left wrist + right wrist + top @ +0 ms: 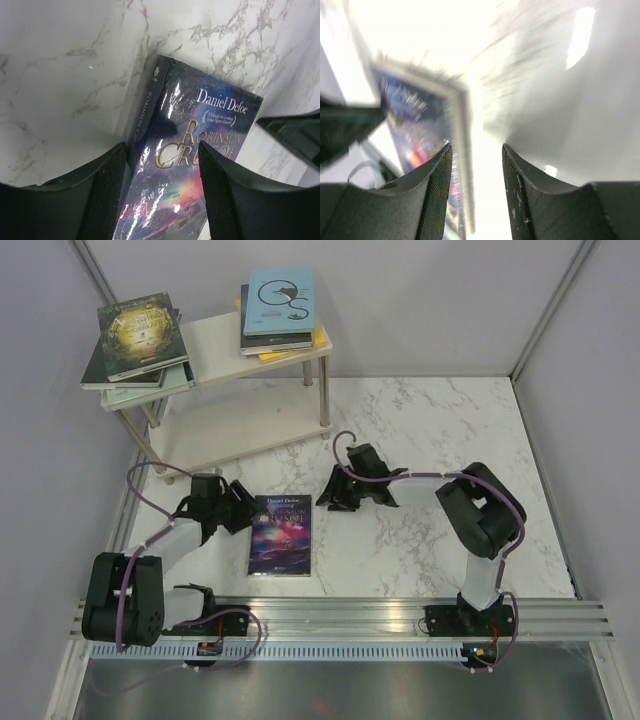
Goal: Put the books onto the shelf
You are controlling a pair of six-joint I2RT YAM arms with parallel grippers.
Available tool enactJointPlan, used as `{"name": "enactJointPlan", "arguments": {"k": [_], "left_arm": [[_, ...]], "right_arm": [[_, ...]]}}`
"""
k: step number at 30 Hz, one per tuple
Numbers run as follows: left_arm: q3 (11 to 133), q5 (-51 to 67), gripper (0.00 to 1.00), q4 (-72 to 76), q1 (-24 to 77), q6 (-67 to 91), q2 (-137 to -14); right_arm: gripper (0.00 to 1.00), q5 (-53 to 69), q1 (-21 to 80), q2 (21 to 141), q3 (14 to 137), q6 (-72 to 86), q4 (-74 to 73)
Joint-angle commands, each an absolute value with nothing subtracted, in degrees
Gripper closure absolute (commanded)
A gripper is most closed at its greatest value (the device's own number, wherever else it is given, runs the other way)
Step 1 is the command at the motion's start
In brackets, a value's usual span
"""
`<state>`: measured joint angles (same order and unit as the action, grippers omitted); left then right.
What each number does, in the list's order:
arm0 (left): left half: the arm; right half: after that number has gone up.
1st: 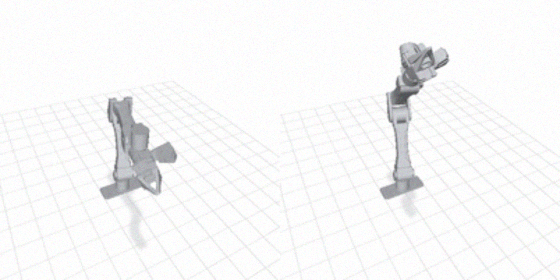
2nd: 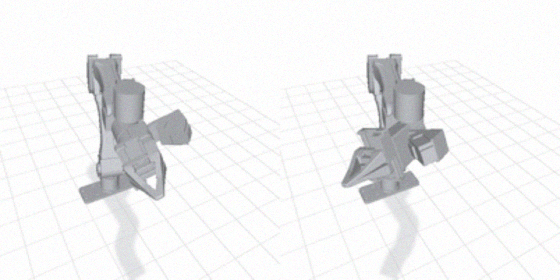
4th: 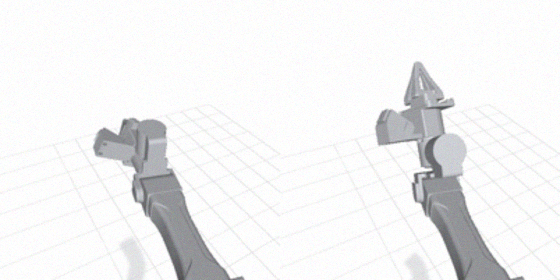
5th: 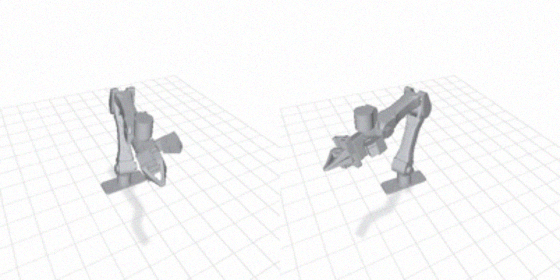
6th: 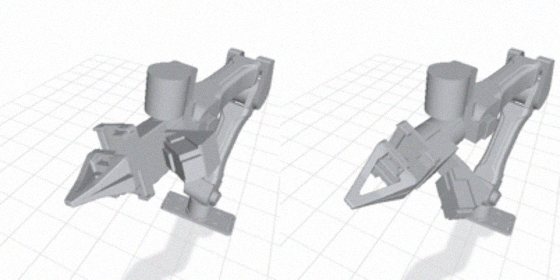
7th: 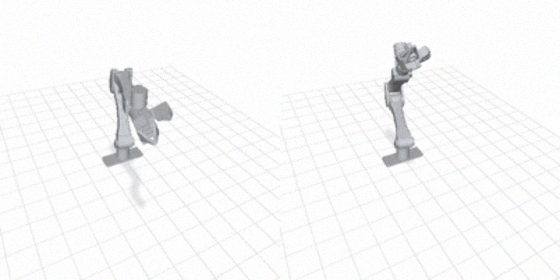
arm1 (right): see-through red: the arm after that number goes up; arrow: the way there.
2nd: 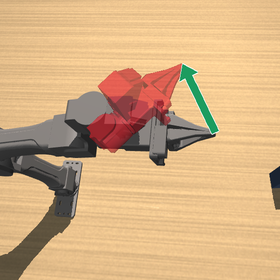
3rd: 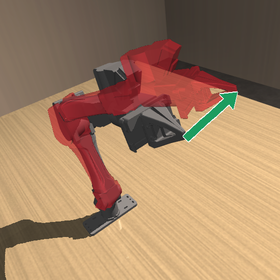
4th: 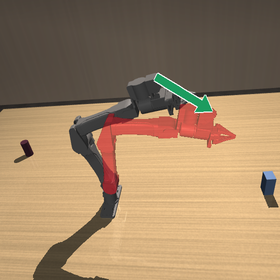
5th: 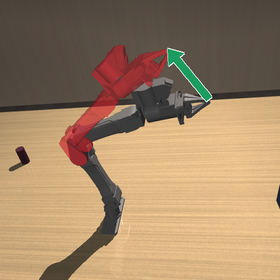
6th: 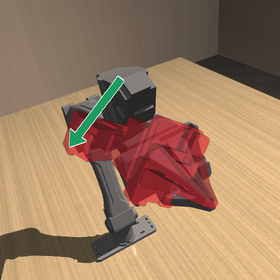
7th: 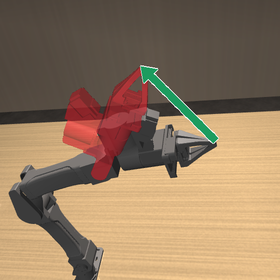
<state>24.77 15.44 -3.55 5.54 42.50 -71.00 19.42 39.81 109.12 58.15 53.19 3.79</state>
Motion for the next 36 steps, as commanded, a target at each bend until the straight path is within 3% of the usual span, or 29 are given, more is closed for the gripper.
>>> {"name": "enactJointPlan", "arguments": {"k": [1,9,17,26,36], "left_arm": [[21.54,21.60,0.36,-8.54,6.41,43.24,-71.54],[20.21,25.57,0.35,-2.37,9.84,42.54,-78.90],[19.95,24.43,0.36,4.21,21.35,50.44,-84.02],[18.02,22.23,0.35,4.13,24.43,50.45,-82.79],[15.46,27.85,0.32,9.29,29.52,47.37,-87.26]], "right_arm": [[0.50,14.23,33.41,103.11,53.71,47.29,3.96],[0.50,16.78,30.41,97.04,43.08,45.79,3.86],[0.44,20.92,30.50,90.18,31.22,48.51,7.91],[0.40,19.34,30.50,86.75,26.72,49.39,7.64],[0.40,19.78,31.72,89.82,23.21,53.16,13.26]]}}
